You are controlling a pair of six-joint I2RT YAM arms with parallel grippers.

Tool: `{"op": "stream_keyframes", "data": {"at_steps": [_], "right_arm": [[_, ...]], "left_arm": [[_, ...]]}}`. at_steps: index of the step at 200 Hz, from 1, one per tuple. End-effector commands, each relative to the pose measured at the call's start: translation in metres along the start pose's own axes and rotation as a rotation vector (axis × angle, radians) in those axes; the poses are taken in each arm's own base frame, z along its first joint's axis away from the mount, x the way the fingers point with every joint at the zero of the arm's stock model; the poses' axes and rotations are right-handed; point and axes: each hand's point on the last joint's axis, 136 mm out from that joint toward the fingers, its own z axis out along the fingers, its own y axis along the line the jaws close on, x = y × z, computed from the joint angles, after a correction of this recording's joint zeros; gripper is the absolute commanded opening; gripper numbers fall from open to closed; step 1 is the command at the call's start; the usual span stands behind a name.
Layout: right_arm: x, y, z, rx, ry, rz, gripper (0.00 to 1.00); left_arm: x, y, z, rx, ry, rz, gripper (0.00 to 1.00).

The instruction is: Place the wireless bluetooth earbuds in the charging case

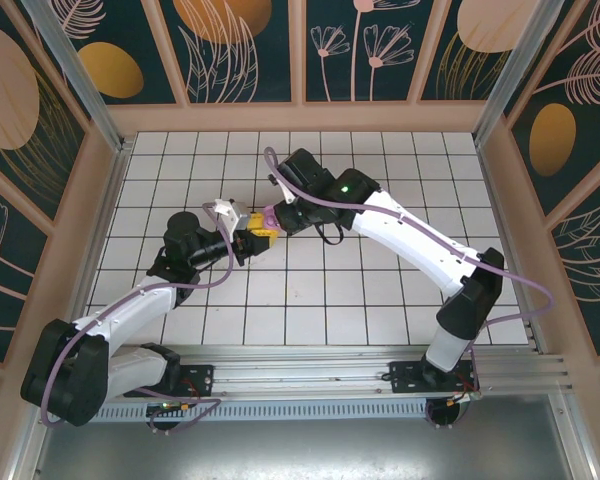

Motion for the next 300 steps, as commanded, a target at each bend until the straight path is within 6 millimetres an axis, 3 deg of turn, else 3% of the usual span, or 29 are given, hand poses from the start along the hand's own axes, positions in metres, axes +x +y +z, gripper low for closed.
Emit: {"op": "stream_keyframes", "data": {"at_steps": [1, 61, 218, 262, 300], "right_arm": [[0.012, -0.001, 0.006, 0.036, 0.067, -0.049, 0.2], [-0.002, 0.005, 0.001, 0.009, 0.016, -0.038, 0.31], [-0.017, 0.008, -0.029, -0.038, -0.077, 0.01, 0.36], [-0.018, 0.011, -0.046, -0.07, -0.117, 0.02, 0.36], [-0.023, 0.01, -0.073, -0.102, -0.188, 0.036, 0.36]], "left_arm": [[-0.019, -0.005, 0.002, 0.032, -0.042, 0.055, 0.0], [-0.02, -0.006, 0.002, 0.033, -0.044, 0.057, 0.0], [-0.02, -0.007, 0.0, 0.03, -0.047, 0.057, 0.0], [-0.022, -0.008, -0.001, 0.031, -0.057, 0.05, 0.0], [-0.027, -0.01, -0.001, 0.041, -0.076, 0.045, 0.0]]}}
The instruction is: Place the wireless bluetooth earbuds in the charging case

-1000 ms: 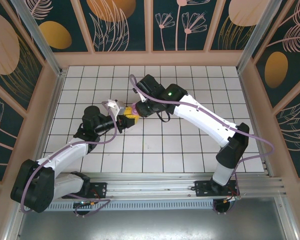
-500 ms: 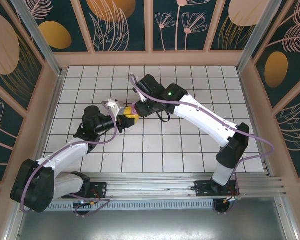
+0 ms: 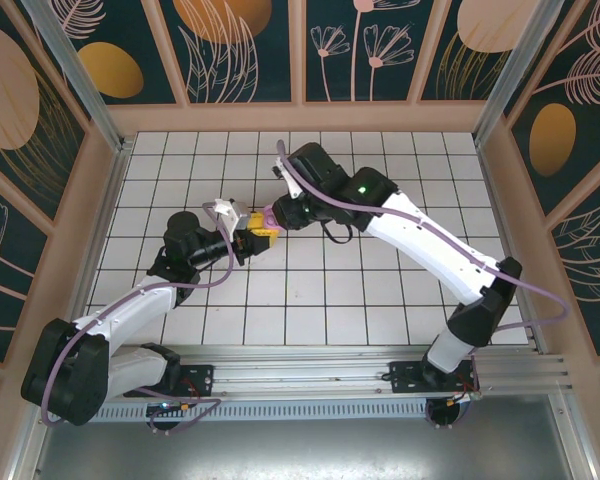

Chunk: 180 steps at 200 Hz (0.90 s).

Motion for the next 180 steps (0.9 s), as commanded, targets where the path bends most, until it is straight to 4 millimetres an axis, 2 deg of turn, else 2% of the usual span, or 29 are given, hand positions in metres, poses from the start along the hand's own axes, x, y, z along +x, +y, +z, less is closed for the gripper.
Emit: {"op": "stream_keyframes", "data": {"at_steps": [1, 26, 59, 87, 113, 131, 155, 180], "right_arm": [[-0.009, 0.004, -0.028, -0.043, -0.08, 0.027, 0.36], [-0.016, -0.002, -0.045, -0.096, -0.148, 0.078, 0.36], [-0.021, -0.023, -0.059, -0.165, -0.24, 0.222, 0.4], [-0.019, -0.042, -0.062, -0.261, -0.324, 0.374, 0.46], [-0.022, -0.052, -0.061, -0.328, -0.373, 0.431, 0.46], [-0.03, -0.047, -0.057, -0.376, -0.358, 0.42, 0.46], [-0.039, -0.024, -0.053, -0.483, -0.32, 0.346, 0.44], [-0.037, -0.009, -0.043, -0.494, -0.279, 0.283, 0.45]], "left_arm": [[-0.025, -0.009, -0.001, 0.039, -0.07, 0.04, 0.0], [-0.03, -0.011, -0.001, 0.048, -0.088, 0.032, 0.0], [-0.037, -0.014, -0.002, 0.064, -0.11, 0.023, 0.0], [-0.04, -0.02, -0.002, 0.097, -0.12, 0.02, 0.0], [-0.041, -0.024, -0.001, 0.137, -0.126, 0.006, 0.0], [-0.044, -0.027, -0.001, 0.153, -0.135, 0.004, 0.0], [-0.045, -0.03, 0.0, 0.179, -0.133, -0.002, 0.0], [-0.045, -0.033, 0.001, 0.196, -0.129, -0.006, 0.0]]}}
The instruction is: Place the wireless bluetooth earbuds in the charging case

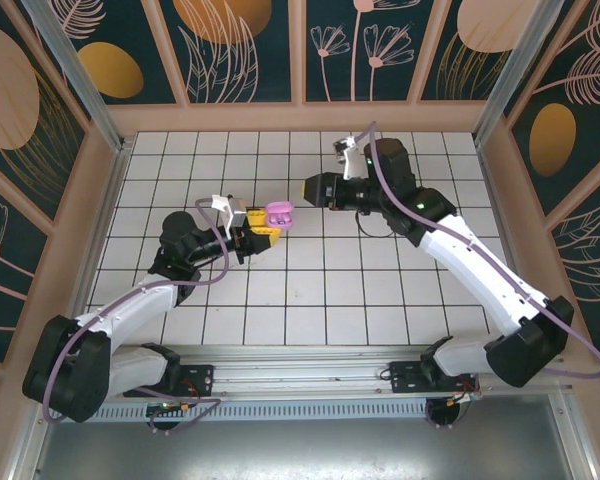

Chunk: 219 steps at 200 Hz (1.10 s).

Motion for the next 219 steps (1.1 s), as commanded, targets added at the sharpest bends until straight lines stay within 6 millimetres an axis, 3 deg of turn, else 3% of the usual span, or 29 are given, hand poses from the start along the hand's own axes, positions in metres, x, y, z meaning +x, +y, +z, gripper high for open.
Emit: {"op": "stream_keyframes", "data": {"at_steps": [1, 47, 88, 119, 149, 169, 219], "right_arm": [[-0.002, 0.033, 0.005, -0.115, 0.026, -0.089, 0.45], [0.028, 0.038, 0.023, -0.129, 0.145, -0.113, 0.43], [0.048, 0.043, 0.017, -0.117, 0.205, -0.126, 0.38], [0.037, 0.036, -0.006, -0.052, 0.113, -0.096, 0.38], [0.027, 0.023, -0.024, -0.085, -0.008, 0.049, 0.52], [0.034, 0.027, -0.019, -0.165, 0.0, 0.121, 0.6], [0.053, 0.041, 0.009, -0.271, 0.1, 0.196, 0.61]], "left_arm": [[-0.019, -0.012, 0.004, 0.063, -0.038, 0.037, 0.0], [-0.021, -0.014, 0.004, 0.067, -0.044, 0.043, 0.0], [-0.024, -0.014, 0.001, 0.044, -0.061, 0.051, 0.0], [-0.027, -0.014, -0.002, 0.027, -0.071, 0.059, 0.0], [-0.032, -0.016, -0.004, 0.02, -0.085, 0.07, 0.0], [-0.037, -0.02, -0.005, 0.031, -0.1, 0.071, 0.0], [-0.046, -0.028, -0.008, 0.054, -0.125, 0.07, 0.0]]}}
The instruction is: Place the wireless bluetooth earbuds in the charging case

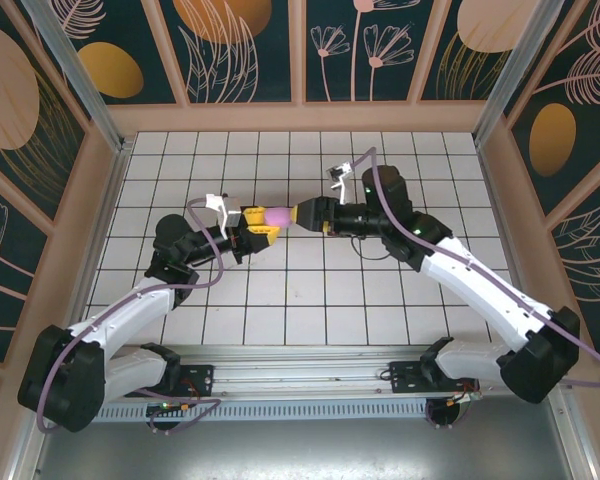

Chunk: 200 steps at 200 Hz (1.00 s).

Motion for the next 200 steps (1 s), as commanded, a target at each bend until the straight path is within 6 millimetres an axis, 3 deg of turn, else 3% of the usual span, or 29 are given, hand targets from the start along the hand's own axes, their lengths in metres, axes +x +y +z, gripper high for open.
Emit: {"op": "stream_keyframes", "data": {"at_steps": [1, 49, 97, 121, 133, 158, 200], "right_arm": [[0.001, 0.022, 0.011, -0.112, 0.026, 0.025, 0.61], [0.006, 0.03, 0.025, -0.169, 0.059, 0.045, 0.5], [0.005, 0.033, 0.029, -0.219, 0.057, 0.074, 0.23], [0.0, 0.029, 0.029, -0.217, 0.034, 0.087, 0.16], [-0.004, 0.024, 0.029, -0.206, 0.017, 0.102, 0.14], [-0.017, 0.004, 0.026, -0.161, -0.031, 0.137, 0.12], [-0.044, -0.069, 0.018, 0.033, -0.117, 0.191, 0.11]], "left_arm": [[-0.022, -0.013, -0.003, 0.035, -0.061, 0.046, 0.0], [-0.02, -0.017, -0.007, 0.035, -0.062, 0.041, 0.0], [-0.015, -0.016, -0.009, 0.016, -0.04, 0.041, 0.0], [-0.007, -0.01, -0.008, -0.022, 0.009, 0.057, 0.0], [-0.004, -0.003, -0.01, -0.061, 0.023, 0.062, 0.21], [0.002, 0.009, -0.015, -0.156, 0.047, 0.069, 0.52], [0.01, 0.04, -0.04, -0.412, 0.046, 0.117, 0.73]]}}
